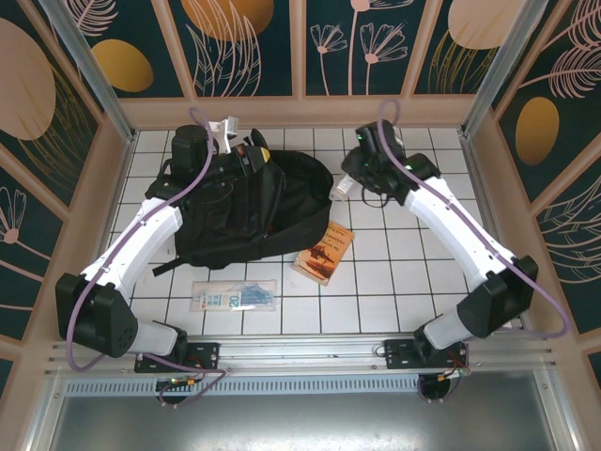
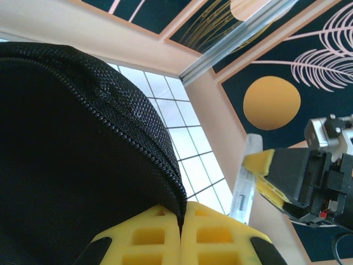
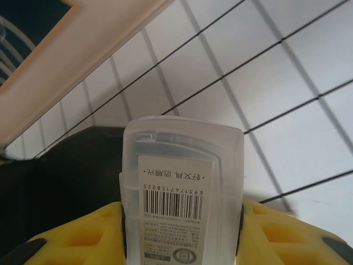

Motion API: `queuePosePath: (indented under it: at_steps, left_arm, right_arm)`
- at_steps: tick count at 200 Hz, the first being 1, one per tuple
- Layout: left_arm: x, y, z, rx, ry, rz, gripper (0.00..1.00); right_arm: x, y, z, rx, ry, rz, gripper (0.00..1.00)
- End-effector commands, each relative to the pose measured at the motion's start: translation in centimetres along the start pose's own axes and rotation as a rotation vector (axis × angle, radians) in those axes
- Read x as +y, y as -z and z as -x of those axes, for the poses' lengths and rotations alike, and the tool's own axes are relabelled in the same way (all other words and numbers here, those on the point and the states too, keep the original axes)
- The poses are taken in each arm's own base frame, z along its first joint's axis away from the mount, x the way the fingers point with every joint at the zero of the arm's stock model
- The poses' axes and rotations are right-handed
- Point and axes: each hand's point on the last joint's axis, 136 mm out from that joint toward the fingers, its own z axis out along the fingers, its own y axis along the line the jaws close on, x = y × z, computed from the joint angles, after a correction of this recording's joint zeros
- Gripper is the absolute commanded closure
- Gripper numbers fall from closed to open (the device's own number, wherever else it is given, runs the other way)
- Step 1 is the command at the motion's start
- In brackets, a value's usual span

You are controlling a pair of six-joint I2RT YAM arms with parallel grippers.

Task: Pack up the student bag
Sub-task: Place the personal item in the student bag.

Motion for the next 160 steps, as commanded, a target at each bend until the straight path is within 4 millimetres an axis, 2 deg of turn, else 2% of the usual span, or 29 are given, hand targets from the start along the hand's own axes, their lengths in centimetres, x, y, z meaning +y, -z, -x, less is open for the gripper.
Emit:
queuePosePath:
  at_steps: [1,43,75,92,125,141,160]
  left_arm:
    - [-5.0,0.9,3.0,-0.069,-0.083,-0.142,1.0]
    - [-6.9,0.8,3.1,-0.045,-0.053,-0.241,1.0]
    - [-8.1,1.1,3.3,-0.045,-0.041,-0.297,1.0]
    - [-8.6,1.3,3.5,-0.053,-0.041,-0.313,1.0]
    - [-9.1,2.0,3.8,-0.069,-0.072,-0.308,1.0]
    - [-8.8,2.2,4.1,-0.08,-0.092,-0.271,1.0]
    - [-8.5,2.4,4.3,-0.089,-0.091,-0.258,1.0]
  right_arm:
    - [2.9,-1.4,-1.3,0.026,0.101,0.009,0.56]
    - [8.2,-5.2,-5.3,0.106,0.223,0.042,0.56]
    - [11.0,-9.0,-9.4,0.245,0.241,0.086,0.53]
    - [12.2,-10.2,-11.1,0.33,0.204,0.137,0.51]
    - [15.2,-9.8,-13.5,0.502,0.124,0.322,0.4]
    - [15.5,-9.3,-13.1,0.499,0.124,0.339,0.31]
    - [15.0,-8.8,-12.1,0.476,0.135,0.332,0.28]
